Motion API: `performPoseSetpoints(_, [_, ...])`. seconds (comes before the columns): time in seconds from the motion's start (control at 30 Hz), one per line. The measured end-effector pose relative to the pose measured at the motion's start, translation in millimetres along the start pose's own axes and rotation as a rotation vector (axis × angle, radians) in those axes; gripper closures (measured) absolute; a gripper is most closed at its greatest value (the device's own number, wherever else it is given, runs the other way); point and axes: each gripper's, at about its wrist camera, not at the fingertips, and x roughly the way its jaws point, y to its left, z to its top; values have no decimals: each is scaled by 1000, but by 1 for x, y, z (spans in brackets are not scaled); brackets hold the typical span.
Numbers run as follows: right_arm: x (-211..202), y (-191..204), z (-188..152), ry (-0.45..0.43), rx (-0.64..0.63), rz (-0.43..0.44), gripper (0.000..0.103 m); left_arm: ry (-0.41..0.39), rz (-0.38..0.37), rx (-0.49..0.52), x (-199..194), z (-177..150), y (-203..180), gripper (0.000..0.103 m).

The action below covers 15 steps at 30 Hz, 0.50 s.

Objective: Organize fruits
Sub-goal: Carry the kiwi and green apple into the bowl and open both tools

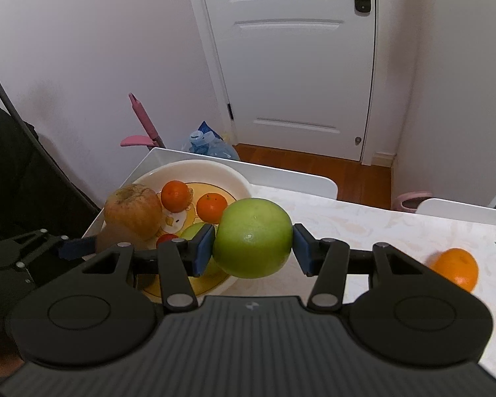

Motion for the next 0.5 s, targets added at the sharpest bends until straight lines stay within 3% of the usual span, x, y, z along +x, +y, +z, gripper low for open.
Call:
performPoseSetpoints(0.27, [12, -1, 7, 17, -8, -5, 37, 19, -10, 32, 12, -2, -9, 32])
performPoseSetpoints(0.37, [13, 0, 12, 16, -15, -1, 37, -24, -8, 35, 3, 0, -9, 17])
performPoseSetpoints(0.5, [15, 6, 20, 9, -38, 8, 37, -45, 2, 36, -8, 3, -6, 15])
